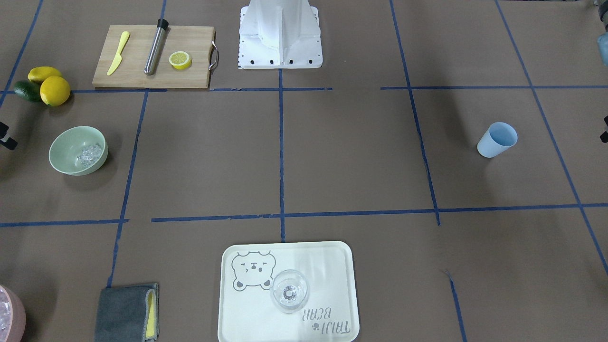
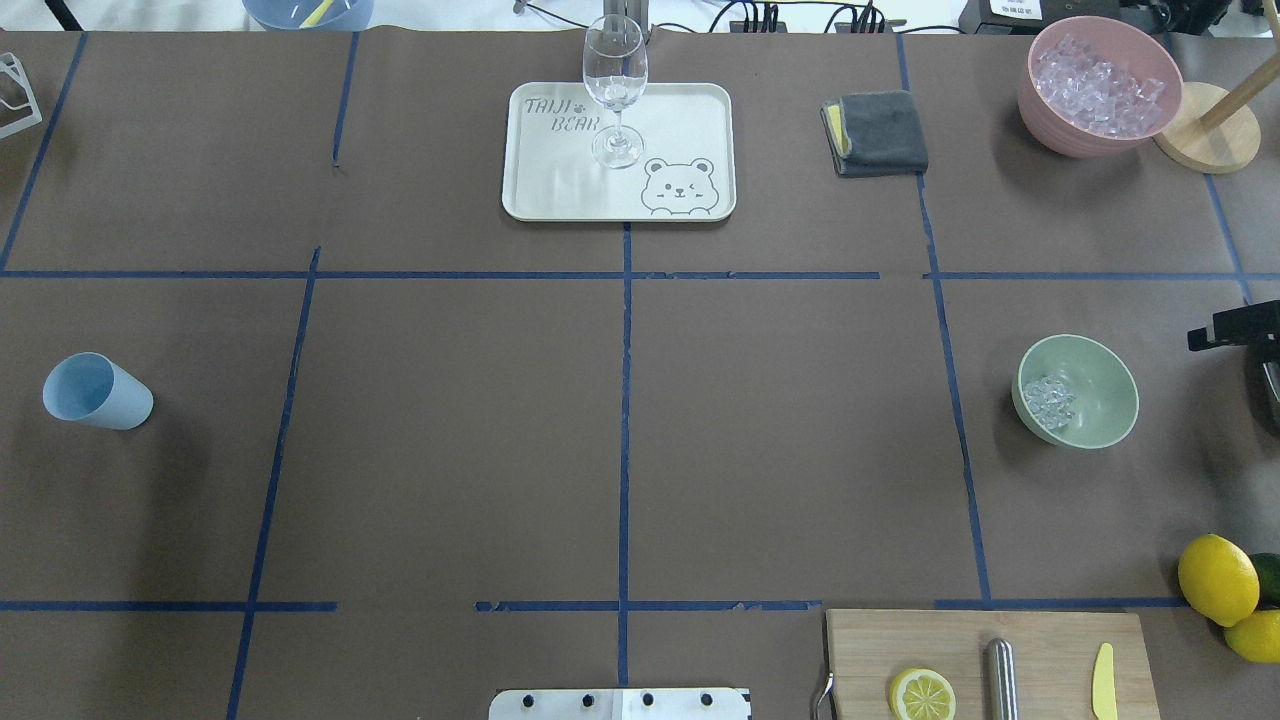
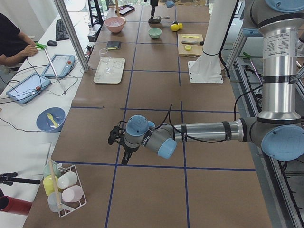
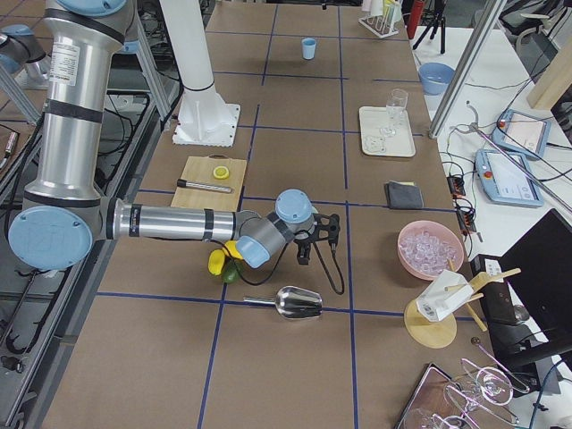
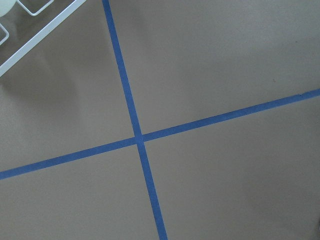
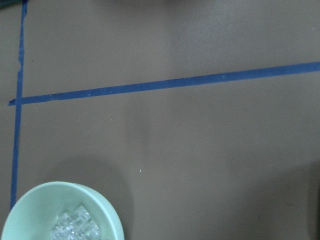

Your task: Pour ice into bowl

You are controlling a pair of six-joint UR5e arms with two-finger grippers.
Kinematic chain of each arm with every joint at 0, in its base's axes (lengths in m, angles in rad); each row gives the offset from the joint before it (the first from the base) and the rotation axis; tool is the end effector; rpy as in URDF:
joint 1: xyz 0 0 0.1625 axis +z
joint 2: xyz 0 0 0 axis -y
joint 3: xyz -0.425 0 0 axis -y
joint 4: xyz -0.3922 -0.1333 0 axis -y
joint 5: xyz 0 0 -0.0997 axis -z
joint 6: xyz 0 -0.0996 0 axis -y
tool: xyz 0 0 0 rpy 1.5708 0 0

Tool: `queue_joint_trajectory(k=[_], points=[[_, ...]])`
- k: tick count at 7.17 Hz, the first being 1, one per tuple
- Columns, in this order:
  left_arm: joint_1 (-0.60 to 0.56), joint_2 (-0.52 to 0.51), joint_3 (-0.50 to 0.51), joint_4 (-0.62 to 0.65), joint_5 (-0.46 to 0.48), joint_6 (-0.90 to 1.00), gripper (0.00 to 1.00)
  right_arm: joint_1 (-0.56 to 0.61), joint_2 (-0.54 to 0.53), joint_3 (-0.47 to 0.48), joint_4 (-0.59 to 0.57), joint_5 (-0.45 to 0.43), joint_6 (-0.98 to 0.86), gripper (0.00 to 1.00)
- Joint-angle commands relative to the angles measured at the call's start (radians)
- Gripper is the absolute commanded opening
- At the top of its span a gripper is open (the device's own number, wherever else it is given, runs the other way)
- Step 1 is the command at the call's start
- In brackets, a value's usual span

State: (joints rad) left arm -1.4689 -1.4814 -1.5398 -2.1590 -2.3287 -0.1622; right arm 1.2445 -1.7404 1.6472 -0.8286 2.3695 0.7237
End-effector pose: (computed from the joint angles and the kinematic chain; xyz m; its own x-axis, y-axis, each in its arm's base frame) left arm -0.0164 -0.4772 0.6525 0.6966 0.2338 -0.6783 0.0220 0.9380 0.3459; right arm -0.0824 -0.4368 0.6130 0.5603 0.0248 0.8279 -0.1543 0.9852 0.0750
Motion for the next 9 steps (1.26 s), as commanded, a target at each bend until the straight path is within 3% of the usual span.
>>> queue_joint_trajectory(k=[1,3,5,6,7,8,9], points=[[-0.062,-0.014,-0.011,0.059,-0.011,0.039,1.00,0.111,0.036,0.003,-0.253,0.002,-0.354,1.00],[-0.064,-0.023,-0.011,0.077,-0.011,0.040,1.00,0.208,0.129,0.005,-0.517,0.028,-0.611,1.00],[-0.060,-0.017,-0.026,0.087,-0.011,0.050,1.00,0.260,0.234,0.035,-0.854,0.027,-0.844,1.00],[-0.065,-0.020,-0.028,0.163,-0.011,0.144,1.00,0.269,0.254,0.058,-0.947,0.014,-0.904,1.00],[-0.115,-0.037,-0.026,0.336,-0.012,0.271,1.00,0.268,0.260,0.056,-0.964,0.014,-0.926,1.00],[-0.163,-0.099,-0.052,0.498,-0.011,0.285,1.00,0.269,0.265,0.059,-0.968,0.014,-0.926,1.00],[-0.218,-0.094,-0.103,0.595,-0.012,0.286,1.00,0.276,0.271,0.062,-1.001,0.016,-0.926,1.00]])
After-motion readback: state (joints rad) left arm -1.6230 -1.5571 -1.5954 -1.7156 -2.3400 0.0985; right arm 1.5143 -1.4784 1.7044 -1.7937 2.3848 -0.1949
